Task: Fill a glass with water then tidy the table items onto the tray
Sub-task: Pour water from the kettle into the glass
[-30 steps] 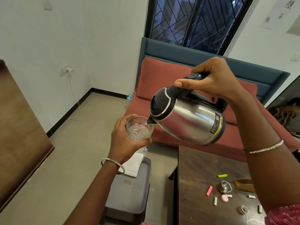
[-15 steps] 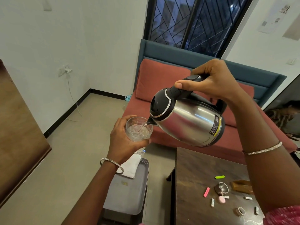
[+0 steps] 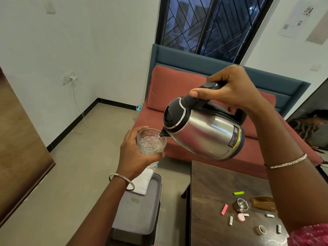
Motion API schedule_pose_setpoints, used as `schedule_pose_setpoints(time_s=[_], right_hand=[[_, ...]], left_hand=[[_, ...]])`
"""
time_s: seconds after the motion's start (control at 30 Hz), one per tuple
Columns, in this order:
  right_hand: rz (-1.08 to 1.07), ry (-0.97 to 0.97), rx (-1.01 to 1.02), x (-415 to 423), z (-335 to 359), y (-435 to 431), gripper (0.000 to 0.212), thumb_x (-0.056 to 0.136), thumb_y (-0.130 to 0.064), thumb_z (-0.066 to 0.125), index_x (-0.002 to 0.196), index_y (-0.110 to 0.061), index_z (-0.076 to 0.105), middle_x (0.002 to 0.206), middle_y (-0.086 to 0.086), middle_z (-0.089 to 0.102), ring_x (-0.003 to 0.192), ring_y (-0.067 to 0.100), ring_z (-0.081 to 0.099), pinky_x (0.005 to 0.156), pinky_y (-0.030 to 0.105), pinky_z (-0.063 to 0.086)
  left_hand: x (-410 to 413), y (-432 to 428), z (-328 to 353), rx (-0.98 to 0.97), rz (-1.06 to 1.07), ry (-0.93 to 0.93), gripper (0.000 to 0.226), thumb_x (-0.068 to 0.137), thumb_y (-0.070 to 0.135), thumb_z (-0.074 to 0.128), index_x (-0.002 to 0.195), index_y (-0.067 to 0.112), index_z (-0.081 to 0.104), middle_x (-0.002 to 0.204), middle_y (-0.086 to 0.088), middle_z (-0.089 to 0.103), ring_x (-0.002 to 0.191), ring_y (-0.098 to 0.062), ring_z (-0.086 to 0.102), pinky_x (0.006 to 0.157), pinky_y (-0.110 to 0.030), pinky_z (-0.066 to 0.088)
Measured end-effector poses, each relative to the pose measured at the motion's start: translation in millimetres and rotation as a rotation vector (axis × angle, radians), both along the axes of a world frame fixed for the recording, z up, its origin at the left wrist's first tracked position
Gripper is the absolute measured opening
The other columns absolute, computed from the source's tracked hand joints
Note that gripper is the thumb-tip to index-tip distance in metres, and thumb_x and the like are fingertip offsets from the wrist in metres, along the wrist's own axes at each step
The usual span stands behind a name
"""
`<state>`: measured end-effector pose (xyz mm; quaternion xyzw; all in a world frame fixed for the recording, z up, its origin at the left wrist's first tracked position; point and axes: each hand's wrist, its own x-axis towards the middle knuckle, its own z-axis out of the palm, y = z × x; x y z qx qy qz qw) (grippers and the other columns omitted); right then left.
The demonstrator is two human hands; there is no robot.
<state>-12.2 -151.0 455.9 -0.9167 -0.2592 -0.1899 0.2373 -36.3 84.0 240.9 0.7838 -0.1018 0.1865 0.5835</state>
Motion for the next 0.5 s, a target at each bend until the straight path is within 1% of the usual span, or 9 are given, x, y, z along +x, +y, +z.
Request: schedule_pose_setpoints(time_s=[0.13,0.23,0.37,0.5], right_hand=[[-0.004,0.006,0.000,-1.7,0.6,-2.0,0.059,0.073,-0.056,0.078,0.059,0.000,0.066,0.049,0.019,0.047,0.045,0.012,0.032,0.044,0.023,0.025],[-0.006,0.002,-0.003,-2.6,0.4,-3.8,0.064,0.073,-0.057,0.078,0.058,0.004,0.063,0.049,0.022,0.044,0.045,0.012,0.030,0.044,0.023,0.023],[-0.012,0.010,0.001,-3.4,0.6,-6.9,0.068,0.071,-0.060,0.077,0.061,0.006,0.065,0.051,0.025,0.046,0.046,0.015,0.031,0.045,0.027,0.025],[-0.002,0.013,0.002,-3.8,0.6,-9.9,0.069,0.071,-0.062,0.077,0.060,0.005,0.065,0.050,0.023,0.046,0.046,0.016,0.031,0.045,0.027,0.025]], left_hand=[[-1.9,-1.5,1.5,0.006,0.001,-0.003,0.084,0.043,0.053,0.084,0.118,0.039,0.049,0.113,0.015,0.055,0.103,0.003,0.055,0.082,-0.022,0.054],[-3.4,-3.1,2.0,0.009,0.007,-0.001,0.082,0.043,0.052,0.084,0.117,0.040,0.049,0.112,0.016,0.055,0.103,0.005,0.055,0.082,-0.023,0.054],[-5.3,-6.2,2.8,0.017,0.010,-0.003,0.083,0.042,0.055,0.082,0.116,0.042,0.048,0.111,0.017,0.055,0.102,0.005,0.055,0.080,-0.016,0.051],[-5.9,-9.0,2.8,0.032,0.010,0.000,0.084,0.042,0.057,0.082,0.118,0.041,0.047,0.113,0.015,0.055,0.103,0.006,0.054,0.080,-0.016,0.051]])
